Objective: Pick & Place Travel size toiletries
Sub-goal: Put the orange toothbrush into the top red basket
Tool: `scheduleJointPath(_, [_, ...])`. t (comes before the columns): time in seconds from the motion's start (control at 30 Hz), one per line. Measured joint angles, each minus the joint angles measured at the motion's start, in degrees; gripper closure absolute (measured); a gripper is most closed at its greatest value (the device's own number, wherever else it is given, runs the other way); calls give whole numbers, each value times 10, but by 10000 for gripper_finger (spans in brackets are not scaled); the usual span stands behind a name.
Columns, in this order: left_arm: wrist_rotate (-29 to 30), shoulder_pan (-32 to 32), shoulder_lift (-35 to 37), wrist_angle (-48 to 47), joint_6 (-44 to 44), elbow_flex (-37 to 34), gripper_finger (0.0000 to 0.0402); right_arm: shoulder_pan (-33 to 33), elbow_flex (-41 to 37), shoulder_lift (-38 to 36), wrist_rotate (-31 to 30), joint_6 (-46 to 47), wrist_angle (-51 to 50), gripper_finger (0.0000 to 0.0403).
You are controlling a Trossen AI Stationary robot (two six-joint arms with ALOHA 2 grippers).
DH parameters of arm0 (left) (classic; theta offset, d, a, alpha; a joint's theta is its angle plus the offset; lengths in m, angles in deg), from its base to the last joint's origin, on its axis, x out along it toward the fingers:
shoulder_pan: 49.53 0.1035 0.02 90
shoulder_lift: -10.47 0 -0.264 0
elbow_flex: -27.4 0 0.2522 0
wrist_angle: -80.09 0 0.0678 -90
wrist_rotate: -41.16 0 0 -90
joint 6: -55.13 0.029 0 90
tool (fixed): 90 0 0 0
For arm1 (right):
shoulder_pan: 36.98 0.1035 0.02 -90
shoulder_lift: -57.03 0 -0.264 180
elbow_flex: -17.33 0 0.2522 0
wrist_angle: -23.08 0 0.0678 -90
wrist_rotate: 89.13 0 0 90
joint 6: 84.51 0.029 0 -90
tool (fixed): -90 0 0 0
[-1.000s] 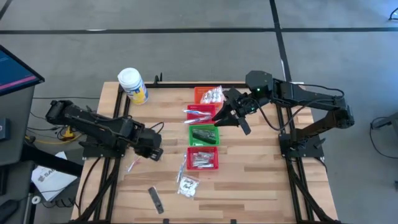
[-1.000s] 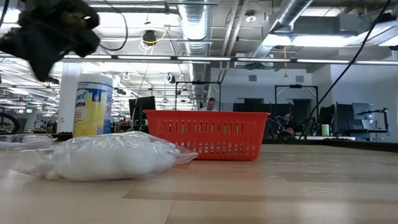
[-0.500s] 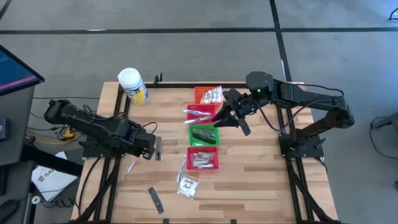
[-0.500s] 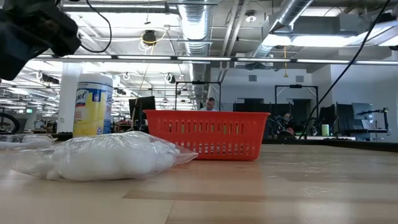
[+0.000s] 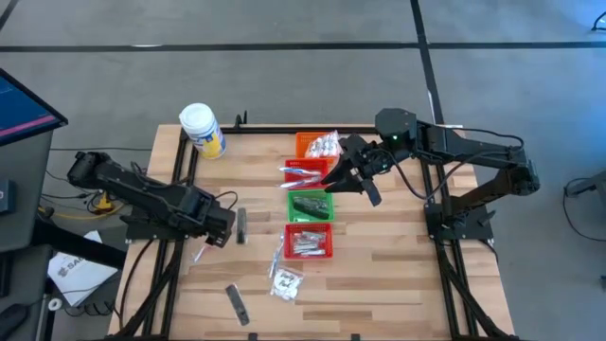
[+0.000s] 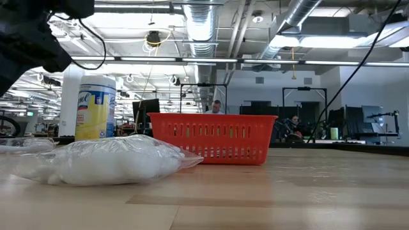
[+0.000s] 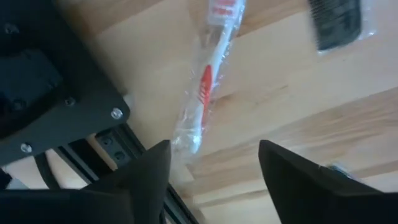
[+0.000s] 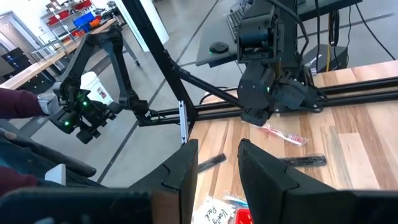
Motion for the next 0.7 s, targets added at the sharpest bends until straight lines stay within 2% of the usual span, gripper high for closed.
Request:
scheduleJointPath(0.27, [11, 0, 0, 46, 32, -35, 147, 7, 0, 0, 0, 0, 1, 295])
scheduleJointPath(0.7, [-14, -14, 0, 109, 58, -100, 174, 11, 0, 0, 0, 0, 1, 295])
